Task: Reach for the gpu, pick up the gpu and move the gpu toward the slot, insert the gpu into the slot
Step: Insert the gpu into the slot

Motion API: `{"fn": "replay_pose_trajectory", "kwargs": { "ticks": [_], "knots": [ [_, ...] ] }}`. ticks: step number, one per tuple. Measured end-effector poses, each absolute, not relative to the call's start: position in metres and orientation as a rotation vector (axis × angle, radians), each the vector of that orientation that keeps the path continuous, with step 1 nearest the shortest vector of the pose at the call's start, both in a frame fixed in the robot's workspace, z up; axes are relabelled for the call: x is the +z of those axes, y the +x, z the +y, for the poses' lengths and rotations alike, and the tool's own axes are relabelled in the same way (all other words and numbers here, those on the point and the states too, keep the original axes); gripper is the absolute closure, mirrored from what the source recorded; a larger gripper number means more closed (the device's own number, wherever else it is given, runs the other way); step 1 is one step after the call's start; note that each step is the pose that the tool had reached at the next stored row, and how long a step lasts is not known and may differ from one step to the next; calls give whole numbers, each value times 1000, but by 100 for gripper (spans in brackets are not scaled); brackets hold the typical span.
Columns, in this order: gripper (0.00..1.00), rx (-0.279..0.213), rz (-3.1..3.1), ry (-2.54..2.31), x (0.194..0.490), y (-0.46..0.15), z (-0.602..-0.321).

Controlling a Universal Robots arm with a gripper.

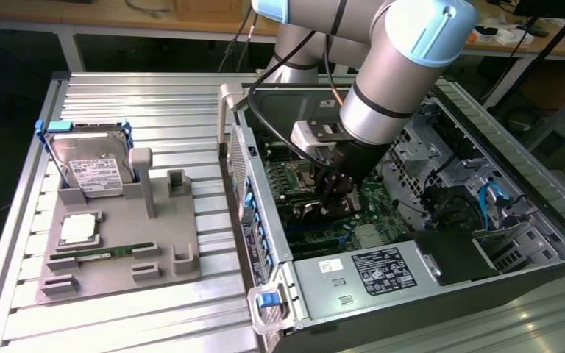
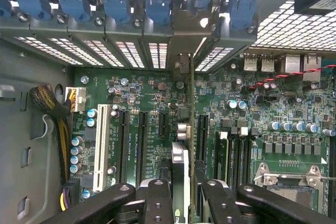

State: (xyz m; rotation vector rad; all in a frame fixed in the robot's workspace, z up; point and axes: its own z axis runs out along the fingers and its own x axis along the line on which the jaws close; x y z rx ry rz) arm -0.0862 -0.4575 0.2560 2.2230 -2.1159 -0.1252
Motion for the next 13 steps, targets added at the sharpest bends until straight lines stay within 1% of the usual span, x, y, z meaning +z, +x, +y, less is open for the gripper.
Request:
{"fn": "replay_pose_trajectory", "kwargs": {
  "ticks": [4,13],
  "knots": [
    [73,-125,-2123,2215,260,-86,-458],
    [73,-128,-2186,2156,261,-84,-458]
  ]
}}
